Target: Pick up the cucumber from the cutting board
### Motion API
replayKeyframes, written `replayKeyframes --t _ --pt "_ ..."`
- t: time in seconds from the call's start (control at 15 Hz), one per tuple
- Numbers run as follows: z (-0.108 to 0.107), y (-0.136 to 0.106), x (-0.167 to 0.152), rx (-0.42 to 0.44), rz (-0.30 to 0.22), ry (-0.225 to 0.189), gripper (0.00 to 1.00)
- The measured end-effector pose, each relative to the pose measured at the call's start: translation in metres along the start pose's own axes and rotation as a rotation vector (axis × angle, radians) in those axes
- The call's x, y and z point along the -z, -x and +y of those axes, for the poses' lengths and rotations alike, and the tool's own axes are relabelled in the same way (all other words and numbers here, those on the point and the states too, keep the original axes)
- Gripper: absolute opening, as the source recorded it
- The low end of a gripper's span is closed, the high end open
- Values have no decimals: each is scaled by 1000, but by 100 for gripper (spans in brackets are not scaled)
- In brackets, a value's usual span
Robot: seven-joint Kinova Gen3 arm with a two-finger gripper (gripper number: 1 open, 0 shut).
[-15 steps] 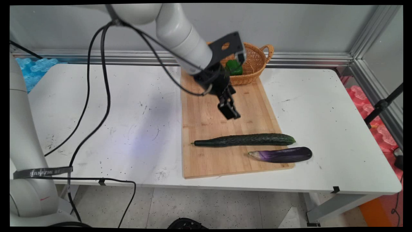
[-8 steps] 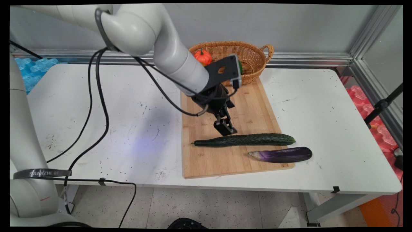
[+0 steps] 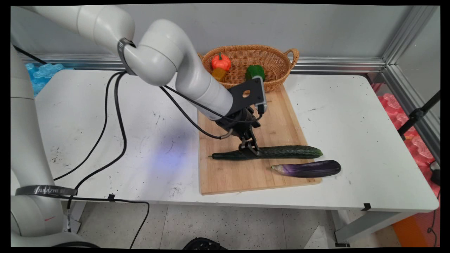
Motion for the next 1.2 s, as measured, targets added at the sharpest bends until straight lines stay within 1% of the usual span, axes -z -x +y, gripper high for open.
replayKeyframes --t 0.6,1.2 --pt "2 8 -29 62 4 5 100" --pt "1 16 -45 90 7 12 100"
